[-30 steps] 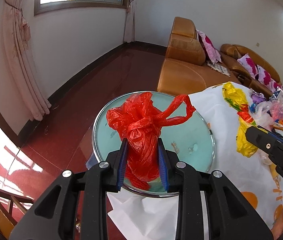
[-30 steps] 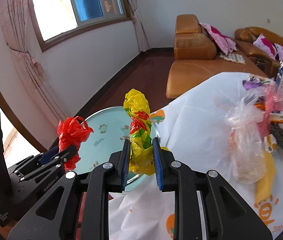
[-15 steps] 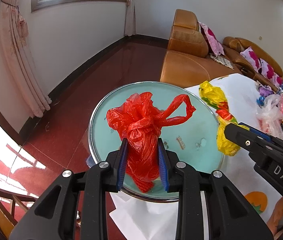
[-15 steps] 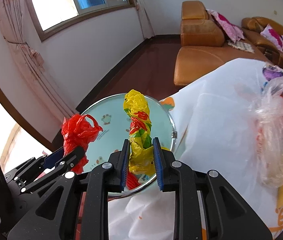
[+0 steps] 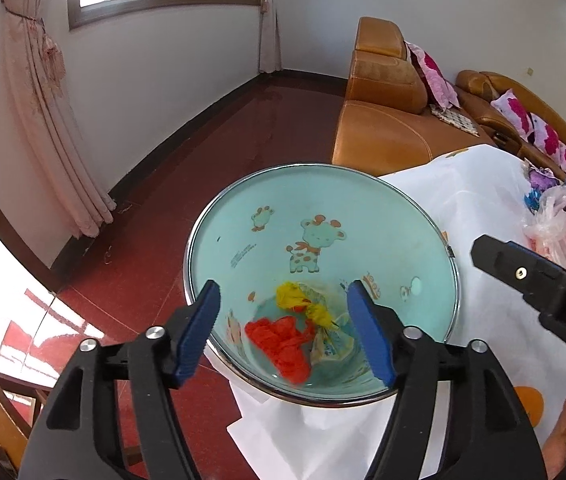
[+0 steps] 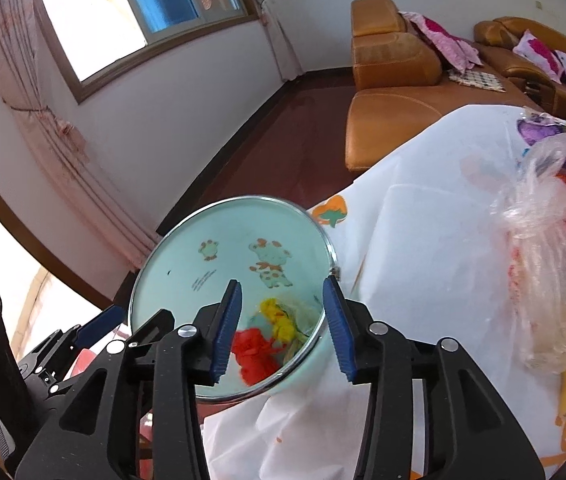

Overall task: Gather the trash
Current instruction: 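Carry both items over the bin and open both tools to drop them, then reach right tool to the yellow sponge and grasp it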

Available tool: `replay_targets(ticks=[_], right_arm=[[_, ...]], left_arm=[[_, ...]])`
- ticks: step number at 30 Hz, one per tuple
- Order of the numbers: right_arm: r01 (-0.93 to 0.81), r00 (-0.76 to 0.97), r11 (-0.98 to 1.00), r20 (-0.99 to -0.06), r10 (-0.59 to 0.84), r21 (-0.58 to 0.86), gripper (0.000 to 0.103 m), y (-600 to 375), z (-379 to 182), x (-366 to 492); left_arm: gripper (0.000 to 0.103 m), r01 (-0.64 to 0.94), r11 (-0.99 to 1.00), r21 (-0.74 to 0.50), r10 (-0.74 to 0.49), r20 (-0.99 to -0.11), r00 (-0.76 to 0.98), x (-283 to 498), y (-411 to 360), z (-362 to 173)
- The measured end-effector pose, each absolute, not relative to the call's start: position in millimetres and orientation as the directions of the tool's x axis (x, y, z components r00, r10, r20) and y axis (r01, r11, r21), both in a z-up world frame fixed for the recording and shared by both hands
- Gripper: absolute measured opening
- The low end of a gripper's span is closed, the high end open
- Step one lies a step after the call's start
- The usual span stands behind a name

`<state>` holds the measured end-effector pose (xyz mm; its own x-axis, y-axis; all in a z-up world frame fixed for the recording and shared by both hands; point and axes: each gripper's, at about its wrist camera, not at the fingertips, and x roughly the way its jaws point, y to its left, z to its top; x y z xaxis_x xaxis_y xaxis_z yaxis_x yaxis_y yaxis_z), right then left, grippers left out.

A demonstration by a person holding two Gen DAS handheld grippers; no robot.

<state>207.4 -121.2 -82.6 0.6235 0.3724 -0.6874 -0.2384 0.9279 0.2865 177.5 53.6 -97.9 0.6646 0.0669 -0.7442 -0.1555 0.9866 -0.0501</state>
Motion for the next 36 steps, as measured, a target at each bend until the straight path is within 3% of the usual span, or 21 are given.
replay_targets(ticks=[11,26,36], right_arm=[[-0.182,0.674,0.950,-0.671,0.308,0.253,0.066,-145,-74,192],[-0.046,0.716,0.967,-0.667,0.207,0.251,0.066,-206,-76,177],[0.009,0.728,0.960,-0.660,0.186,0.280,0.066,-236,-78,168]], left_arm=[[0.088,-0.180,0.983,-0.046,0.087,-0.739,0.668,166,51,-90],[0.097,-0.119,0.993,-0.026,0.061,-0.737,0.673,160,12,-84],[0.097,-0.087,0.996,-0.027,0.038,-0.744,0.667,159,-9,-87]])
